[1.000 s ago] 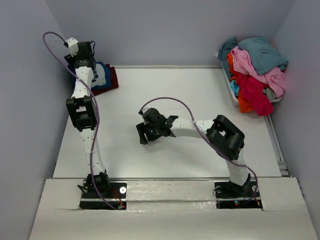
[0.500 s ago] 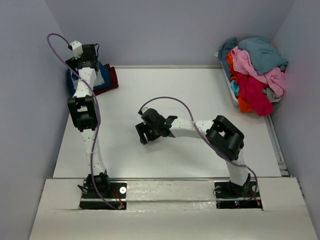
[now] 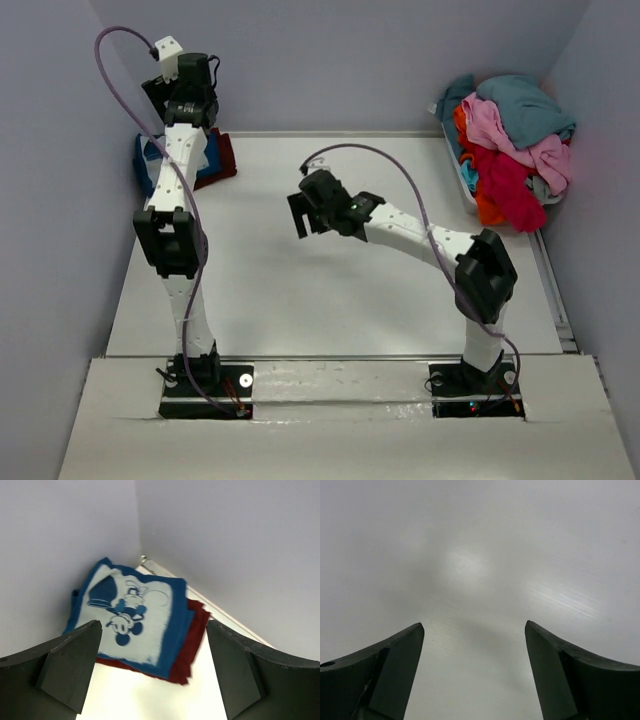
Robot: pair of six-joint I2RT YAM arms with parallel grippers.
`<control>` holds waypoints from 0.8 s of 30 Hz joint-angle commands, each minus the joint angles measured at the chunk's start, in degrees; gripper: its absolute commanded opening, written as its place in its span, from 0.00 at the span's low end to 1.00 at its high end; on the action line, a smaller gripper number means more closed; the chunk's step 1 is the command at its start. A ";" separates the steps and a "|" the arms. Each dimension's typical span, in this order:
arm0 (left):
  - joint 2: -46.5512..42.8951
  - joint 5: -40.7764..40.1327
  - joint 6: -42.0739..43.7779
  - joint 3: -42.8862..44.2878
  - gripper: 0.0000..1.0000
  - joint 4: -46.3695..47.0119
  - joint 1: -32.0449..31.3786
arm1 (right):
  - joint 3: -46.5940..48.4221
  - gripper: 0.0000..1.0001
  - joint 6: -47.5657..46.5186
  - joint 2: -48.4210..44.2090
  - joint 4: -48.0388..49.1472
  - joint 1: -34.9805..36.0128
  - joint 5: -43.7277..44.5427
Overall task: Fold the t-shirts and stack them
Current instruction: Put the neatly folded tshirt into the corner of the board with the left arm
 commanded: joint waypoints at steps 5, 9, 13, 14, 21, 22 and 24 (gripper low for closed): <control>-6.74 -1.04 -0.61 -4.39 0.99 -5.74 -12.60 | 18.71 0.93 4.94 0.76 -20.45 -8.08 11.64; -8.85 0.72 -2.20 -7.38 0.99 -9.70 -16.21 | 18.10 0.94 5.47 -2.13 -22.74 -11.69 11.38; -13.41 3.26 -3.86 -14.49 0.99 -8.91 -17.89 | 16.78 0.97 5.38 -5.12 -23.62 -15.11 10.32; -14.90 3.96 -4.30 -16.68 0.99 -9.17 -18.67 | 16.43 0.97 5.56 -5.56 -24.58 -15.82 9.97; -18.34 3.00 -4.39 -24.16 0.99 -9.71 -24.74 | 5.36 0.98 7.84 -10.38 -22.05 -19.51 7.86; -18.78 3.44 -4.57 -24.87 0.99 -9.61 -24.74 | 4.22 0.98 8.02 -10.83 -21.60 -19.52 7.95; -19.05 4.06 -4.66 -25.75 0.99 -9.96 -24.74 | 2.36 0.97 8.02 -11.28 -21.16 -19.52 8.21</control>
